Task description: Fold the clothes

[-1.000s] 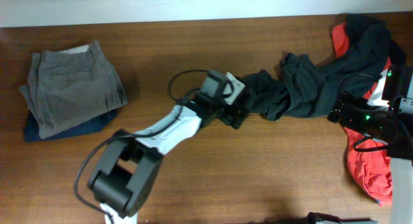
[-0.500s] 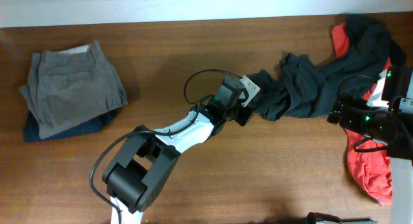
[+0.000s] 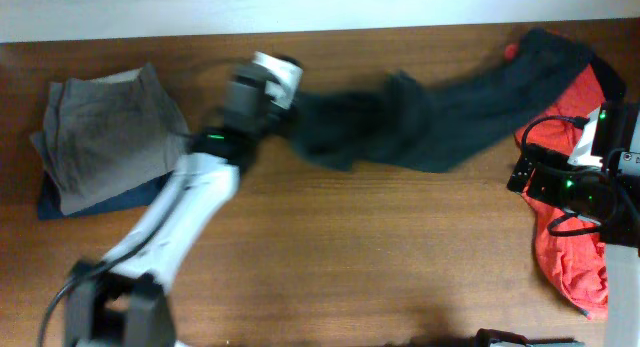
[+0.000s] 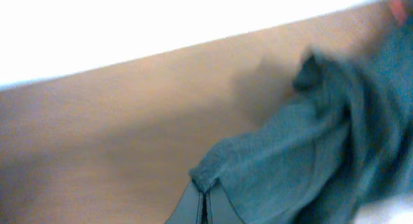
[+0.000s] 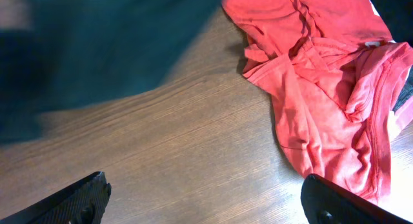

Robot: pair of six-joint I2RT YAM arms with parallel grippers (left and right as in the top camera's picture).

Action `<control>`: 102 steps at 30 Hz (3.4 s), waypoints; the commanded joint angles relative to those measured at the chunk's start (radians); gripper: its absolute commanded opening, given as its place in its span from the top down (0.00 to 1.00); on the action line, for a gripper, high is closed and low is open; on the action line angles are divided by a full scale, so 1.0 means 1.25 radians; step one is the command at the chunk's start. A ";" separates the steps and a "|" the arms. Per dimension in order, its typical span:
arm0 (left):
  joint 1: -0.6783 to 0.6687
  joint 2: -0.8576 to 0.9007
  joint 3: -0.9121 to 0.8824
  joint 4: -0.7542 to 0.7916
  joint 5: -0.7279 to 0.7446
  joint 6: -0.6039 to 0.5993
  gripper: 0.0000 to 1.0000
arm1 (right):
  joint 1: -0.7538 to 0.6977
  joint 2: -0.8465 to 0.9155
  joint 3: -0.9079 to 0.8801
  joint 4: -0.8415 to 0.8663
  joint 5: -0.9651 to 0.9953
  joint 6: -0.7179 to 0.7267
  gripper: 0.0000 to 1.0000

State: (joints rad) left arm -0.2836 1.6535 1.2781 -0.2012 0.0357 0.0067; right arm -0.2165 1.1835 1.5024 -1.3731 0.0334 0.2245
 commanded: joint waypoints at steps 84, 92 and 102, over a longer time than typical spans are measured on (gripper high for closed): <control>-0.012 0.311 0.205 -0.584 0.120 -0.139 0.52 | -0.007 0.043 0.005 -0.021 0.004 -0.009 0.01; -0.012 0.260 0.289 -0.661 0.100 -0.136 1.00 | -0.005 0.045 0.003 -0.018 -0.004 -0.009 0.01; -0.012 0.024 0.367 -0.946 0.035 -0.136 1.00 | 0.031 0.255 0.002 0.067 -0.364 -0.236 0.01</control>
State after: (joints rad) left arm -0.2989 1.7458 1.7214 -1.3209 0.1352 -0.1692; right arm -0.2100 1.4147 1.5024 -1.3281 -0.2535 0.0402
